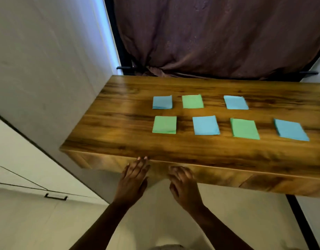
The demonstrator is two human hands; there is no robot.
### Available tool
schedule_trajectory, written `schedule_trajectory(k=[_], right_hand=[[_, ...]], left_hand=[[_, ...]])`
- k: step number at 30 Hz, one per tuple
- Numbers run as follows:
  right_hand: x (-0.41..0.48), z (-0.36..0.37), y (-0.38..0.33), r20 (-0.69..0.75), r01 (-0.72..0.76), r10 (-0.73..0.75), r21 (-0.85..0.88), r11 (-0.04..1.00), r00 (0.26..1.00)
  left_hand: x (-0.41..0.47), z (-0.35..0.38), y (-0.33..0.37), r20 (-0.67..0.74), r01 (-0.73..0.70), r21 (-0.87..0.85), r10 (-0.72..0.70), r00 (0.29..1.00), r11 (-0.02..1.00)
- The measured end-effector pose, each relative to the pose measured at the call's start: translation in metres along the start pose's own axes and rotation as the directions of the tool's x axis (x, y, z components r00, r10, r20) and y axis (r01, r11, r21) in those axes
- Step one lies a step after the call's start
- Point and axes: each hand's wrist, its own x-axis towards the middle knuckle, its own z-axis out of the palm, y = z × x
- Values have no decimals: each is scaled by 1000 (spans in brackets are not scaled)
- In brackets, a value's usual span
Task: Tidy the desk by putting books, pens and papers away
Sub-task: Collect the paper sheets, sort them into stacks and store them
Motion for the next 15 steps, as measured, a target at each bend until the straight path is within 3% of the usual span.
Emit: schedule_trajectory(k=[2, 3, 4, 5, 6, 7, 8, 9, 10, 12, 15], right_hand=[[-15, 22, -27, 102, -9, 0, 93, 996, 995], [-23, 32, -37, 160, -131, 101, 184, 974, 982], [-25, 42, -45, 211, -325, 269, 310, 893, 940], [-20, 44, -52, 318, -570, 473, 443, 692, 821], [-12, 48, -55, 499, -767, 615, 565, 304, 611], [-5, 55, -51, 686, -788, 607, 596, -155, 400], [0, 61, -44, 770, -696, 551, 587, -415, 321], [4, 66, -38, 800, -586, 524, 583, -563, 293], [9, 72, -33, 805, -464, 518, 592, -660, 290], [19, 78, -31, 803, -211, 524, 586, -782, 285], [28, 86, -30, 765, 67, 582, 588, -806, 276]], left_hand=[[-29, 15, -18, 47, 19, -111, -14, 999, 994], [-41, 21, -20, 71, 106, -225, -92, 993, 969], [-50, 28, -22, 121, 256, -397, -227, 966, 881], [-52, 28, -22, 218, 438, -594, -389, 895, 675], [-46, 26, -21, 344, 570, -746, -534, 773, 344], [-36, 26, -22, 510, 615, -788, -587, 629, -27], [-26, 28, -25, 647, 575, -750, -541, 537, -327], [-20, 35, -32, 736, 512, -676, -457, 499, -529], [-14, 41, -38, 777, 448, -614, -397, 489, -650], [-3, 53, -46, 786, 336, -558, -354, 507, -759], [9, 55, -44, 761, 181, -512, -346, 549, -840]])
